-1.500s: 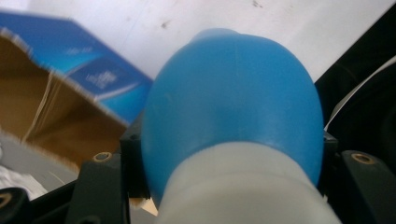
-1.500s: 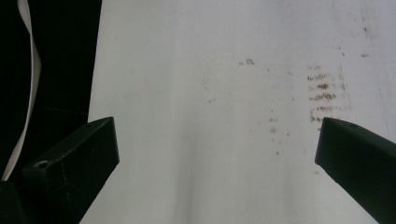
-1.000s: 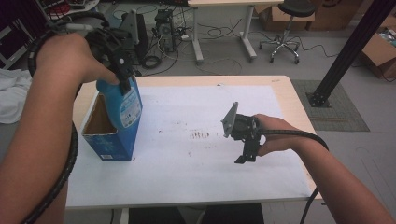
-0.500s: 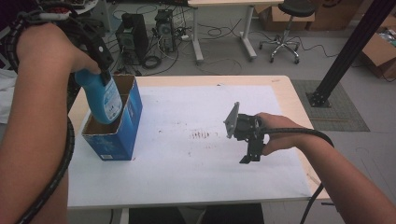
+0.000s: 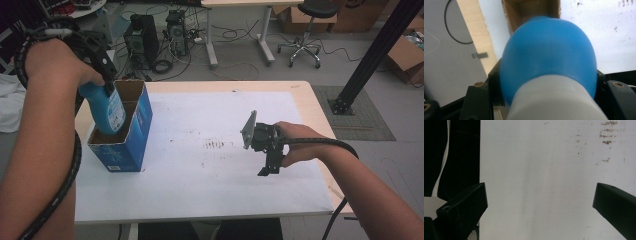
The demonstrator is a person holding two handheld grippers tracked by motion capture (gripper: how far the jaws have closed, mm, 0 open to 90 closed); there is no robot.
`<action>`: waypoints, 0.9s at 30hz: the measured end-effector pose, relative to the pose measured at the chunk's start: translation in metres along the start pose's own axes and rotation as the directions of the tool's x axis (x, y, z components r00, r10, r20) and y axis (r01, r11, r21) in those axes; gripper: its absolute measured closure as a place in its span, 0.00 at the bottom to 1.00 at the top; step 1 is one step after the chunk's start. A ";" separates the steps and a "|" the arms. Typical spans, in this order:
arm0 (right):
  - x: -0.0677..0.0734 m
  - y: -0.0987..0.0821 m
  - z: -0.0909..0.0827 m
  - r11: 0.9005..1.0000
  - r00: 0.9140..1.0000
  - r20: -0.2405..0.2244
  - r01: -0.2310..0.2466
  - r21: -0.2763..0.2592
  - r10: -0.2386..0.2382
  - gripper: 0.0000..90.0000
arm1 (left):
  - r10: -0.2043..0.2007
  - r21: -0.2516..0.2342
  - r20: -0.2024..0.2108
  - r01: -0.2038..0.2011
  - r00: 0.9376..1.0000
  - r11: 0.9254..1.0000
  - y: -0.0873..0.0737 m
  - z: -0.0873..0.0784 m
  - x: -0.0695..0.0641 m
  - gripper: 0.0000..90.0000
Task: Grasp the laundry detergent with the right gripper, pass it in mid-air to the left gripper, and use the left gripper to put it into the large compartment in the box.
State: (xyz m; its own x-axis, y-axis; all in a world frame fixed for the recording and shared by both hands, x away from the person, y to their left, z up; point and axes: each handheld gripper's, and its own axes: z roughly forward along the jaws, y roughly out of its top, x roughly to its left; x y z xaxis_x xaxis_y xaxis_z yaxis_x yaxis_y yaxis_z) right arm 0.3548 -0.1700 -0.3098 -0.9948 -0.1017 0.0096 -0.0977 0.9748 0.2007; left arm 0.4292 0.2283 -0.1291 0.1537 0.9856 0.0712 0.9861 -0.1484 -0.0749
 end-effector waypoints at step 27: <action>0.001 0.006 0.005 1.000 1.000 0.001 0.003 -0.010 -0.003 0.00 | 0.002 0.071 0.046 -0.005 0.999 0.997 0.019 0.116 0.008 0.42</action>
State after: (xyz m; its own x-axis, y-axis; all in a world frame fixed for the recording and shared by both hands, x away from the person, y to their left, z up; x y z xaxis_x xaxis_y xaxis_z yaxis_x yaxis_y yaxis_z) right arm 0.3531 -0.1637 -0.3135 -0.9945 -0.1048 0.0082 -0.1008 0.9725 0.2102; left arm 0.4421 0.2430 -0.2452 0.1526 0.9880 0.0254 0.9782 -0.1474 -0.1462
